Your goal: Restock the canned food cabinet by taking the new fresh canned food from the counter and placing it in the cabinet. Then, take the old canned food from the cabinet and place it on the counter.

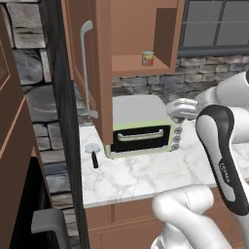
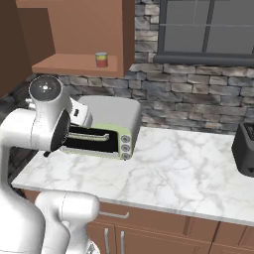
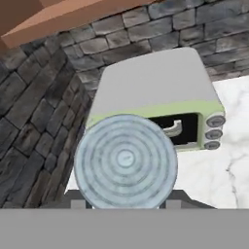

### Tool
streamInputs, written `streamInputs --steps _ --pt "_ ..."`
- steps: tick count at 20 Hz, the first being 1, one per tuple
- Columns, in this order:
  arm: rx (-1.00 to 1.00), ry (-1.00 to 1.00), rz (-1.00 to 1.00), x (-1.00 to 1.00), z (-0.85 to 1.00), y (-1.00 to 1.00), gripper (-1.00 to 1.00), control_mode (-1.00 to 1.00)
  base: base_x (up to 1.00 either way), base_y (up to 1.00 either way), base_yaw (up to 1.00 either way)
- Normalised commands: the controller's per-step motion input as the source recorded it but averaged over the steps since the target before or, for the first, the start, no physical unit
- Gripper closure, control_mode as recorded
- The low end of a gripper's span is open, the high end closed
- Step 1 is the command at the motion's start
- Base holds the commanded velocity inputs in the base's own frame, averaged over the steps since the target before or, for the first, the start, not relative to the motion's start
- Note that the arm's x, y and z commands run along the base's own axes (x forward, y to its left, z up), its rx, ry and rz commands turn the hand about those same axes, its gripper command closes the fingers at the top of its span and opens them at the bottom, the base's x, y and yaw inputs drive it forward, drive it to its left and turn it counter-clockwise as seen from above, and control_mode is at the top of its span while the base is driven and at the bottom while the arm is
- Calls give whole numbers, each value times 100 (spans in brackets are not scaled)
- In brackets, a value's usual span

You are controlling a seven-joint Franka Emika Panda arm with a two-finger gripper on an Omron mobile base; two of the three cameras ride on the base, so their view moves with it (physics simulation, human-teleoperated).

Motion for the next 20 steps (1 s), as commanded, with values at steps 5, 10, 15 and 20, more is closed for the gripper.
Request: streamInputs --steps 5,10,15,20 --pt "-2 -29 -15 26 89 44 100 -100 0 0 0" --pt "0 -14 -16 16 71 52 100 -100 0 0 0" --pt "0 -1 -4 8 34 18 100 -100 0 0 0" --pt "0 -4 0 25 0 0 100 -100 0 0 0"
